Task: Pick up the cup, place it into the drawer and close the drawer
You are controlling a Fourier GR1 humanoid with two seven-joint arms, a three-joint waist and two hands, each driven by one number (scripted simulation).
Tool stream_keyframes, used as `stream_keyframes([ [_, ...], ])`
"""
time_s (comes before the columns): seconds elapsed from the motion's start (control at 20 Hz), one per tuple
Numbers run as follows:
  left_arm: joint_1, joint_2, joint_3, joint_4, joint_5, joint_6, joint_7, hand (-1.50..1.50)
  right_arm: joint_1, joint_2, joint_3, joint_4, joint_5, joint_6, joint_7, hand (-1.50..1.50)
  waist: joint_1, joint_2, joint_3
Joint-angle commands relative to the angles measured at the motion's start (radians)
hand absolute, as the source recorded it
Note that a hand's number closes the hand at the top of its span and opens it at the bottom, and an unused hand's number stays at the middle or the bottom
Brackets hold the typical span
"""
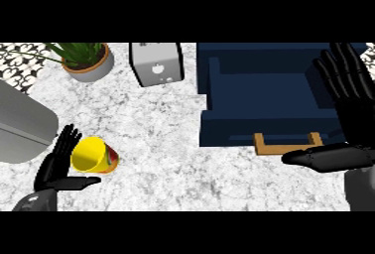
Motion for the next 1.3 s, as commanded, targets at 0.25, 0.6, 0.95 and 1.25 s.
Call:
stream_keyframes([
  [0.25,-0.063,-0.02,0.0,0.119,-0.028,-0.01,-0.16,-1.5,-0.016,0.02,0.022,0.012,0.029,-0.018,0.004,-1.5,-0.009,0.005,-0.002],
  [0.6,-0.087,-0.034,-0.008,0.141,-0.039,-0.03,-0.168,-1.5,-0.013,-0.021,-0.018,0.007,-0.011,0.016,0.027,-1.5,-0.012,0.006,-0.002],
  [0.95,-0.105,-0.064,-0.012,0.14,-0.028,-0.139,-0.149,-1.5,-0.011,-0.012,-0.012,-0.003,-0.021,0.019,0.029,-1.5,-0.009,0.005,-0.002],
  [1.25,-0.077,-0.089,-0.026,0.057,-0.053,0.017,-0.305,1.5,-0.036,-0.011,-0.009,0.016,0.016,-0.006,0.026,-1.5,-0.008,0.008,-0.003],
])
